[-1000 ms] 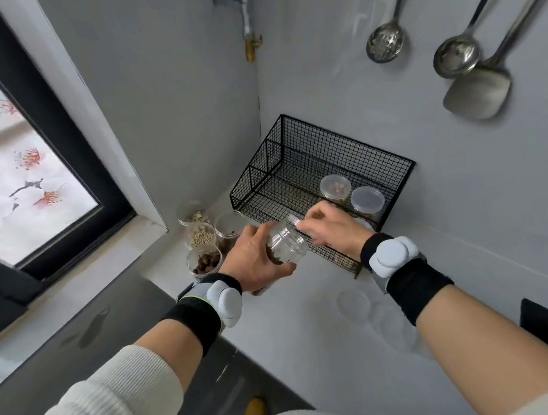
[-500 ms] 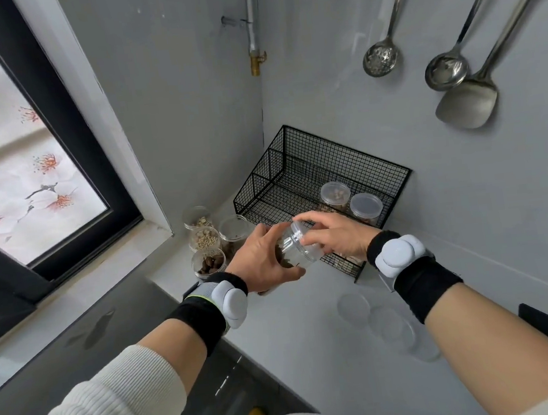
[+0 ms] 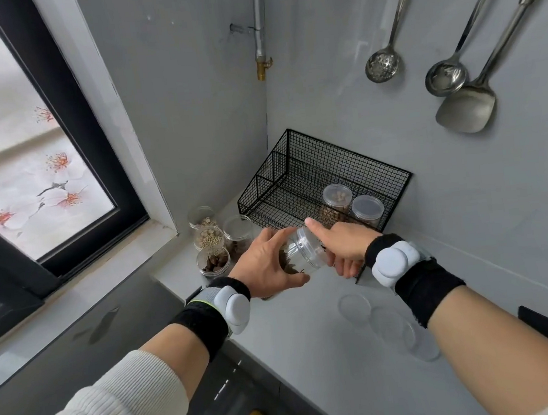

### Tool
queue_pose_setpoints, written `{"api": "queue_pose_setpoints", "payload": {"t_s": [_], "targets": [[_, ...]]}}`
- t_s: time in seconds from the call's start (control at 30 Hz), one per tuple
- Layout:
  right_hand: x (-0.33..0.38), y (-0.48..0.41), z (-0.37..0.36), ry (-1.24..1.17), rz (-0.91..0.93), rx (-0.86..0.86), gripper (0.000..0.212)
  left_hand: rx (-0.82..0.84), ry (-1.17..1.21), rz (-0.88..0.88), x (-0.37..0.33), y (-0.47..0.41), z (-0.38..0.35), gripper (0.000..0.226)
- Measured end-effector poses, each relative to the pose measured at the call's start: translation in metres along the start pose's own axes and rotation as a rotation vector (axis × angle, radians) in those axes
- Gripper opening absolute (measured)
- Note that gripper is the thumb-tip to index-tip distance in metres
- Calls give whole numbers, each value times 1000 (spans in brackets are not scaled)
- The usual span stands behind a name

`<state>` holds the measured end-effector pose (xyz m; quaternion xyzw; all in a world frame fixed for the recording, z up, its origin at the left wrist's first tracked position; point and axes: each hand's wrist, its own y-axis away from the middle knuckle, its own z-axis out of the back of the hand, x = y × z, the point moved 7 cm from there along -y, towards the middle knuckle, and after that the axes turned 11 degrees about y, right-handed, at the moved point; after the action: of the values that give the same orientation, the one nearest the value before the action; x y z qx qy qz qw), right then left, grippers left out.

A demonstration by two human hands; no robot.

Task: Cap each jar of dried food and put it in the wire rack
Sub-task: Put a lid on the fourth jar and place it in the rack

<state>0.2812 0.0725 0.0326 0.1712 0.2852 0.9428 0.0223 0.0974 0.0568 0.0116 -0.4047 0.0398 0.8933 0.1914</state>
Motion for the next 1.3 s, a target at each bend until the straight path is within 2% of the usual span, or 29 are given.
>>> {"api": "queue_pose_setpoints", "payload": {"t_s": [0.07,0.1,0.17,0.2,0.37,0.47,0.53,0.77,0.87,1.0,1.17,1.3], "targets": [[2,0,8,31,53,-87,100,-9,2,11,2,2,2,106],[6,1,12,23,121,-130,86,-10,1,15,2,3,2,106],[14,5,15,-132,261,-119,60,-9,3,20,1,4,3,106],[15,7,13,-205,283,-82,56,-9,6,22,1,5,3,106],[8,12,12,-3,252,-66,69,-22,5,23,-4,7,2,107],[12,13,6,-221,369,5,49,-9,17,29,-7,8,0,106],[13,13,4,-235,389,-18,44,1,22,29,-8,11,-3,105],[8,12,2,-151,393,-35,47,-3,72,41,-12,17,-12,105],[8,14,5,-211,469,-18,44,-17,75,34,-20,15,-10,104],[6,21,15,-323,571,6,52,-16,85,16,-28,12,-7,99],[4,24,31,-286,669,9,64,6,131,-9,-34,11,-9,88],[2,20,31,-242,671,38,63,-5,129,18,-31,12,-11,87]]}}
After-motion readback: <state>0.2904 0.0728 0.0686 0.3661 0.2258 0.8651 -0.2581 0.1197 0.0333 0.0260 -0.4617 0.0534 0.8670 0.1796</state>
